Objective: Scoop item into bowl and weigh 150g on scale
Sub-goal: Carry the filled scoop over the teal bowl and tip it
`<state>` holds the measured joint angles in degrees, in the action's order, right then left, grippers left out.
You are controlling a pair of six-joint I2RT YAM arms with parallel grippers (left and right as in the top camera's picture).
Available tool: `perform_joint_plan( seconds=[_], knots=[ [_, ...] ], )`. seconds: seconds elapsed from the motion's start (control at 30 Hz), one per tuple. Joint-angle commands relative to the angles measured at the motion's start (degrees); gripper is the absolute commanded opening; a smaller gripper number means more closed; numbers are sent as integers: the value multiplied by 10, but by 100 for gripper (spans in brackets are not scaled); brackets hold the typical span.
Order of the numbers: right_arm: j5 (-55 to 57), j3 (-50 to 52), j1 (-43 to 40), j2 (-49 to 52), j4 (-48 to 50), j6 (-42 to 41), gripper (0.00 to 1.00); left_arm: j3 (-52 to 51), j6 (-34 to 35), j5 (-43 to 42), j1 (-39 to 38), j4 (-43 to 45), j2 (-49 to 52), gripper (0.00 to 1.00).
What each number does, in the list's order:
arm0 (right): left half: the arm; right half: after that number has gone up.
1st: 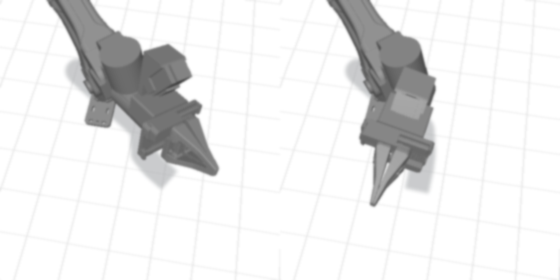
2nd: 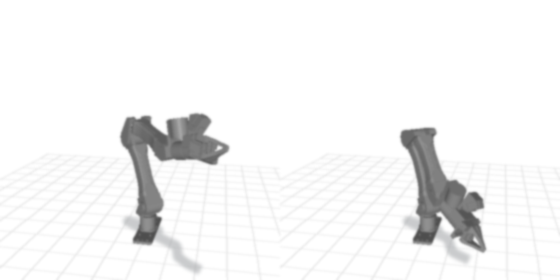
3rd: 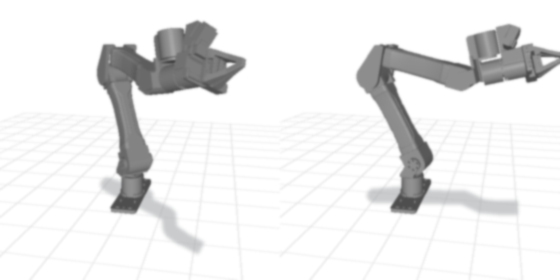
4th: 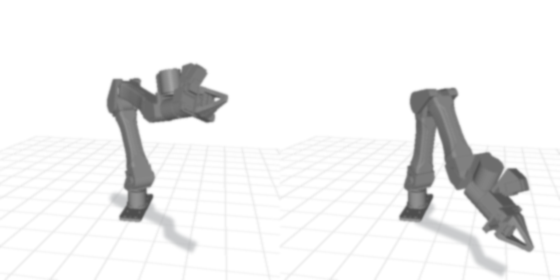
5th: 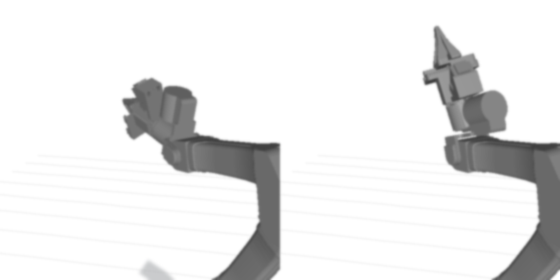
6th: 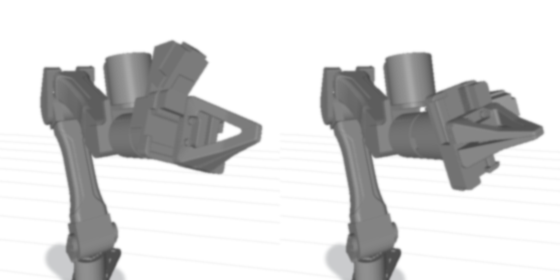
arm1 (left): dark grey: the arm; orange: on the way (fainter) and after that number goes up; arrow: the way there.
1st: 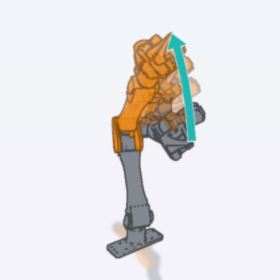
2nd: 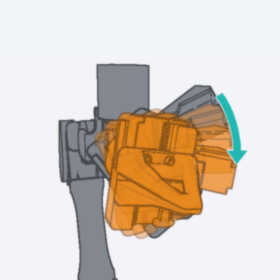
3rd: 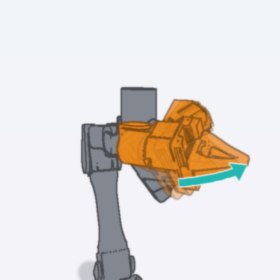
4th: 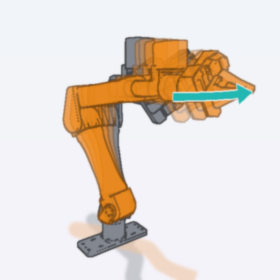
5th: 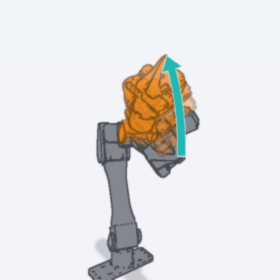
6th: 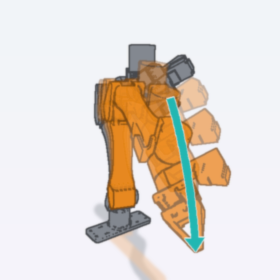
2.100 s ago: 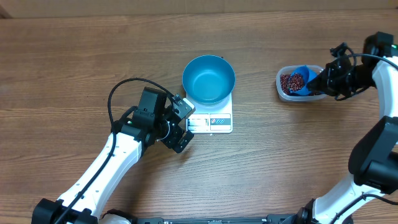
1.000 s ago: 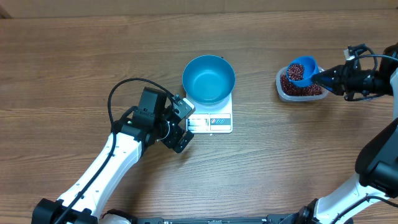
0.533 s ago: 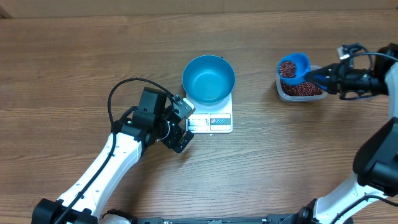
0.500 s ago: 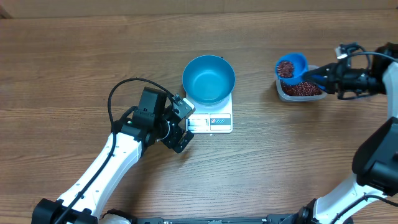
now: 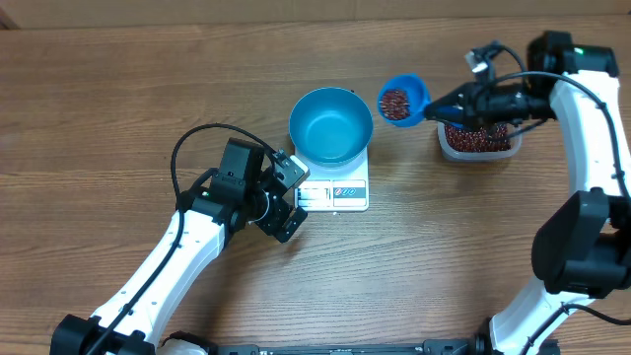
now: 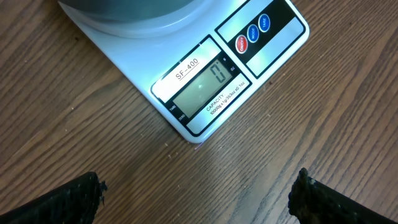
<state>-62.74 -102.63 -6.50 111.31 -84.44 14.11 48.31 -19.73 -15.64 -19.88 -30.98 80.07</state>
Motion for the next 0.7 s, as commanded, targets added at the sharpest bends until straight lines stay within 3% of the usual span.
perform_joint_plan(
  seconds=[0.0,0.23,0.67],
  knots=[
    [-3,-34,34,-17,4,-24,4,-3,-4,-5,-3,2,3,100],
    [21,-44,86,-17,38,-69,4,-3,-4,-5,-3,2,3,100],
    [246,-44,204,-17,124,-144,4,-3,-4,-5,-3,2,3,99]
  ],
)
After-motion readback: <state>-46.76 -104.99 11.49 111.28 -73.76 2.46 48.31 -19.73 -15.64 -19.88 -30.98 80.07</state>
